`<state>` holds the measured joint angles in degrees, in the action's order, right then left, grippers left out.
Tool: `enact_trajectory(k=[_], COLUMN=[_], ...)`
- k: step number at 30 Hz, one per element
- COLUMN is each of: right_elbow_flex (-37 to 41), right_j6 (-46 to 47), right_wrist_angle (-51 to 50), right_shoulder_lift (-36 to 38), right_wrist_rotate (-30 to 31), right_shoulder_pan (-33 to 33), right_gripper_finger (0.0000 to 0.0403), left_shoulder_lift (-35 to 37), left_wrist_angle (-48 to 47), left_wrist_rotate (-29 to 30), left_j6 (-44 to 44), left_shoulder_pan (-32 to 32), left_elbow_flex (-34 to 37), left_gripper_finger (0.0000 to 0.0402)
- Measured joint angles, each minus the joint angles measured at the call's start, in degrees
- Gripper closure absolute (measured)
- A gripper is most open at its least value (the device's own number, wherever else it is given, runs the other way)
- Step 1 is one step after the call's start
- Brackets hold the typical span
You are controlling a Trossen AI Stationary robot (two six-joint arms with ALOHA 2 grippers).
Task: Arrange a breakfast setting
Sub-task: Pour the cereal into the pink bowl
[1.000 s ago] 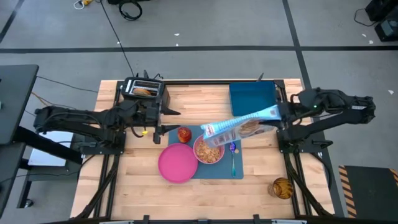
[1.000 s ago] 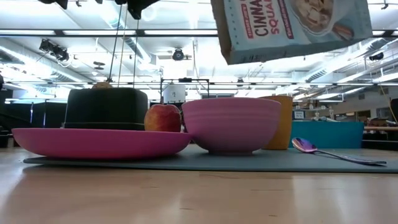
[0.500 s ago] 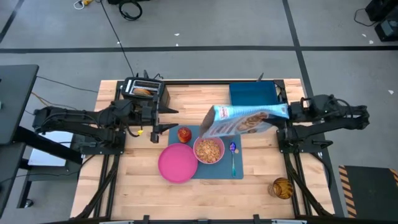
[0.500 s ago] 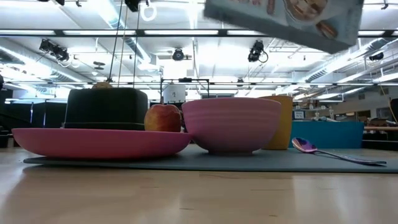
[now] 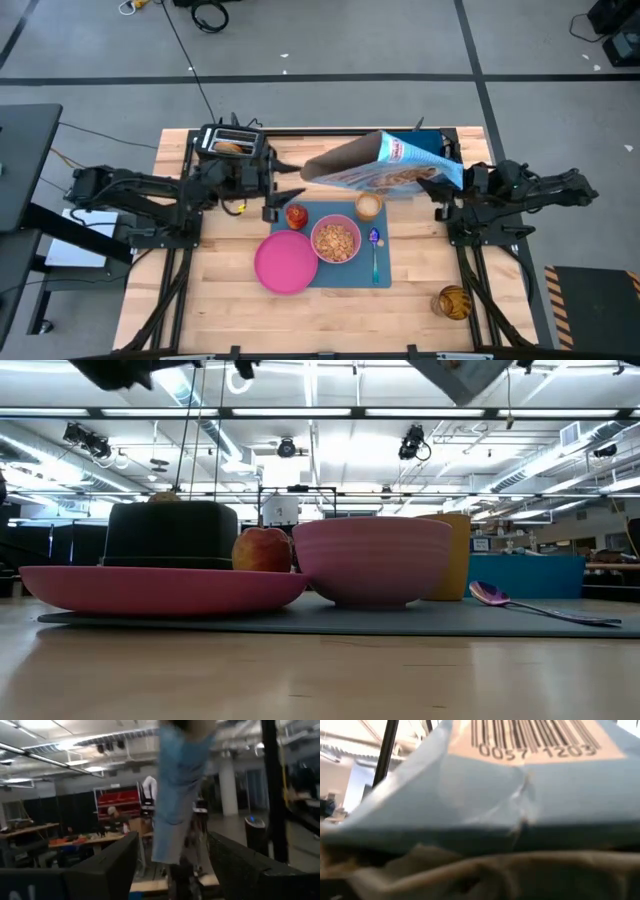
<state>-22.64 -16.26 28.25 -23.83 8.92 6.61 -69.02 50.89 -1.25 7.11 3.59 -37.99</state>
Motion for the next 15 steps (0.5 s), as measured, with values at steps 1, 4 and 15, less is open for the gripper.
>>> enact_trajectory(k=[1,4,15], right_elbow_flex=[0.1,-0.2,-0.8], right_j6=[-0.4,-1.0,-0.2], right_wrist_angle=[2.0,6.7,16.3], right_shoulder_lift=[-1.3,-5.5,-15.8], right_wrist_rotate=[-0.5,-1.1,-1.0], right_shoulder_pan=[-0.2,-1.1,-4.9], right_gripper_finger=[0.0261,0.0261,0.0261], left_shoulder_lift=[-1.3,-5.6,-18.2], left_wrist_angle=[2.2,7.5,10.3], left_wrist_rotate=[-0.2,-3.4,-6.5], left_j6=[-0.7,-4.1,-7.0], left_shoulder_pan=[0.8,3.3,4.6], left_elbow_flex=[0.0,-1.2,-15.3], left_gripper_finger=[0.0154,0.0128,0.0092])
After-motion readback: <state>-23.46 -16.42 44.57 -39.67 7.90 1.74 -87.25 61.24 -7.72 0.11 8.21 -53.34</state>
